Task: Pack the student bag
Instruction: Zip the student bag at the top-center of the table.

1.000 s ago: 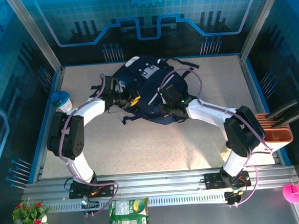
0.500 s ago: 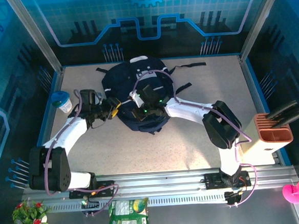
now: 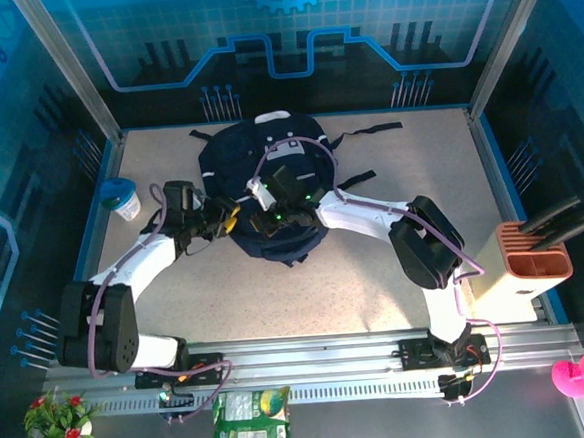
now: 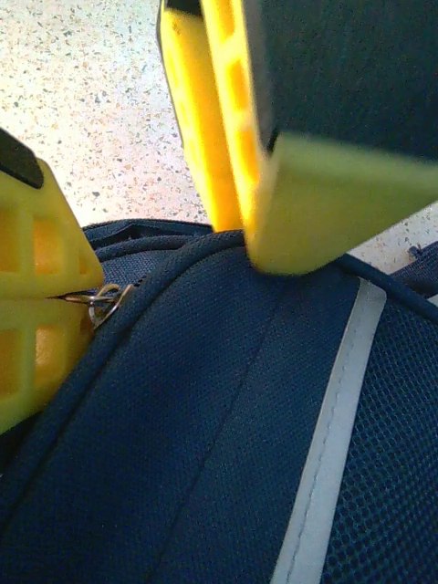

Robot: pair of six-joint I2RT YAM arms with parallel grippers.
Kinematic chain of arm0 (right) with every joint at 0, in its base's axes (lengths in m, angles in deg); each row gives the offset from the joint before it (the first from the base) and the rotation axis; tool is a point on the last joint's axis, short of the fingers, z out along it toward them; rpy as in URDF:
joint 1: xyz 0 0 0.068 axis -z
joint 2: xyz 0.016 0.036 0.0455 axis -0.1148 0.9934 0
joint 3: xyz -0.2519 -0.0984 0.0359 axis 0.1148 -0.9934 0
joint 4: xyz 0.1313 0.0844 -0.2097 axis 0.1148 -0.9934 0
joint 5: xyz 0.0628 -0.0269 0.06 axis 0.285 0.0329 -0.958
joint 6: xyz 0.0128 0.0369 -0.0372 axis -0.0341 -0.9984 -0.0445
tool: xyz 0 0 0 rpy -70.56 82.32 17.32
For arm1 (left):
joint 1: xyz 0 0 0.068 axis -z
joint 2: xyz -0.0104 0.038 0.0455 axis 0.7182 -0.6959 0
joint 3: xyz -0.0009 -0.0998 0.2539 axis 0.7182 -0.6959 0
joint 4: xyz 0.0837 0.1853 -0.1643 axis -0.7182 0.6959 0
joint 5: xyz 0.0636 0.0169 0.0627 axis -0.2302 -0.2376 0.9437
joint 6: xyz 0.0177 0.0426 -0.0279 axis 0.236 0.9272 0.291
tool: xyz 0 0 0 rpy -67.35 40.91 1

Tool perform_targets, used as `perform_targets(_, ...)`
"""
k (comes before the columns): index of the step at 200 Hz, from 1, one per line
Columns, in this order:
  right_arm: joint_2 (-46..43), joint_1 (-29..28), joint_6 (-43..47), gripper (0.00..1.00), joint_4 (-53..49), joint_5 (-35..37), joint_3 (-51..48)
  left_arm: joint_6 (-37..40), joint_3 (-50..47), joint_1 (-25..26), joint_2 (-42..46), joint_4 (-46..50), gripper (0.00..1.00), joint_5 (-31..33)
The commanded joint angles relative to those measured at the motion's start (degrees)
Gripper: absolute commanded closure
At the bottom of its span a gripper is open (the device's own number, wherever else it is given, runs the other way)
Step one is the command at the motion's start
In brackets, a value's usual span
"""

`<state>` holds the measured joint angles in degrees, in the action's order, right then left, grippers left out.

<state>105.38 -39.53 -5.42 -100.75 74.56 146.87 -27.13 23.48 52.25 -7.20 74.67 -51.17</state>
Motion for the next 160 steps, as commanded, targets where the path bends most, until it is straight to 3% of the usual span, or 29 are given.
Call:
perform_targets(1,0.2,-1.2,-0.5,1.00,1.6,-3.0,1.9,-0.3,2.4,0.6,-1.7,-1.4,0.66,0.5)
perform_targets(47,-1.6,-0.7,0.5,1.00,-0.3,2.4,-0.5,0.9,3.2,0.5,-3.3,-1.3,0.87,2.3)
perform_targets(69,-4.1,1.0,1.5,1.00,-1.7,5.0,-3.6,2.0,3.8,0.4,-3.5,-0.6,0.92,2.9)
perform_targets(111,-9.8,4.8,4.6,1.00,-4.3,9.1,-9.1,3.4,4.3,-0.2,-4.8,-0.3,1.00,2.2)
perform_targets(160,-13.7,10.1,9.7,1.00,-6.9,11.7,-13.2,6.2,5.0,-1.2,-5.2,2.0,1.00,1.6)
